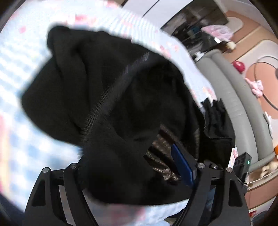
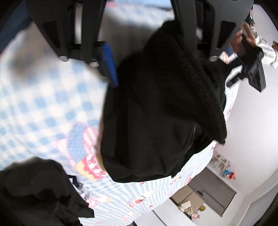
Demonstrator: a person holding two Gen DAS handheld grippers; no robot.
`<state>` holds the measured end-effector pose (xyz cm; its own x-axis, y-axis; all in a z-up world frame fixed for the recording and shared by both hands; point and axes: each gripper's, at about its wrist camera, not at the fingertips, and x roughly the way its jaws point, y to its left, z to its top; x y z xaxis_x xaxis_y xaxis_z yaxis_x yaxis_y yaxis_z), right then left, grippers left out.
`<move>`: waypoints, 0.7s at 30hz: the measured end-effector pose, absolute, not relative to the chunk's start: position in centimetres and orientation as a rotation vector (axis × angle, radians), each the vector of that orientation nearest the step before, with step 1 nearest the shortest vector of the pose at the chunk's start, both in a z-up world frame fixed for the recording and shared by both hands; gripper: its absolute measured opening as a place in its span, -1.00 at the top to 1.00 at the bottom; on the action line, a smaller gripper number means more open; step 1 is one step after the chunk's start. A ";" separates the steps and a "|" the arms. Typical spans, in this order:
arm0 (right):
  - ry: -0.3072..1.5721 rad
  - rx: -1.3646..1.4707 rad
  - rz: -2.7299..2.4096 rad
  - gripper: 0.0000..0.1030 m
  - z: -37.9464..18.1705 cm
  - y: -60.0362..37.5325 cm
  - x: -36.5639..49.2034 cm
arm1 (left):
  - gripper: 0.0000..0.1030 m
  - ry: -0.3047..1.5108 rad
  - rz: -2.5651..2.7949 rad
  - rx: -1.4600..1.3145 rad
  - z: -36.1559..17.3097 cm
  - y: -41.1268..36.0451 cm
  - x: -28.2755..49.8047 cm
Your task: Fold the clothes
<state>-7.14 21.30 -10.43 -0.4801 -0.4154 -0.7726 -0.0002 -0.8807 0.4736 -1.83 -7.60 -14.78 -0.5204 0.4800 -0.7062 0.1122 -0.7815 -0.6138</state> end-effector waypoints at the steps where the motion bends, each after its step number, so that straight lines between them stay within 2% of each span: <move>1: -0.577 1.491 -2.448 -0.38 -11.9 20.3 -8.6 | -0.59 -0.921 2.349 -1.449 -15.8 -6.8 -2.7; 3: -0.497 1.600 -2.449 -0.41 -14.2 18.4 -11.5 | -0.60 -0.874 2.363 -1.515 -16.7 -5.4 -4.0; 5: -0.433 1.625 -2.455 -0.59 -15.2 16.9 -13.6 | -0.60 -0.818 2.435 -1.515 -16.4 -4.5 -4.5; 6: -0.409 1.613 -2.464 -0.60 -15.0 16.3 -14.3 | -0.34 -0.809 2.491 -1.481 -15.7 -4.6 -4.2; 7: -0.388 1.600 -2.474 -0.54 -14.8 15.7 -15.1 | 0.62 -0.827 2.572 -1.426 -14.7 -5.2 -3.5; 8: -0.394 1.579 -2.481 -0.11 -14.3 15.5 -15.7 | 0.68 -0.845 2.652 -1.368 -13.7 -5.7 -2.9; 10: -0.479 1.508 -2.470 0.48 -12.6 15.7 -16.3 | 0.66 -0.874 2.703 -1.223 -11.6 -6.6 -1.4; 11: -0.521 1.445 -2.470 0.53 -11.4 15.7 -16.1 | 0.66 -0.853 2.713 -1.209 -11.0 -6.8 -0.8; 13: -0.594 1.323 -2.466 0.55 -9.0 15.5 -15.7 | 0.65 -0.830 2.711 -1.200 -10.3 -7.3 0.1; 14: -0.573 1.309 -2.468 0.55 -8.6 15.2 -15.3 | 0.64 -0.858 2.650 -1.244 -11.2 -7.5 0.0; 15: -0.553 1.329 -2.460 0.54 -9.0 14.8 -15.1 | 0.54 -0.897 2.561 -1.309 -12.6 -7.8 -0.3; 16: -0.538 1.376 -2.446 0.46 -10.2 14.4 -15.2 | 0.39 -0.934 2.488 -1.360 -14.0 -8.0 -0.5; 17: -0.539 1.471 -2.411 0.33 -12.4 13.8 -15.9 | 0.35 -0.972 2.432 -1.398 -15.3 -8.1 -0.6; 20: -0.629 1.572 -2.348 0.27 -17.2 12.8 -17.0 | 0.28 -1.022 2.343 -1.427 -17.2 -8.3 -0.5; 21: -0.668 1.535 -2.371 0.26 -17.5 12.6 -16.7 | 0.04 -1.028 2.321 -1.412 -17.2 -8.2 -0.5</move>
<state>-16.68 12.61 -17.51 -0.4201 -0.4340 -0.7970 -0.0460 -0.8669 0.4964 -0.46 -8.20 -17.16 -0.5059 0.5268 -0.6831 0.1522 -0.7250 -0.6718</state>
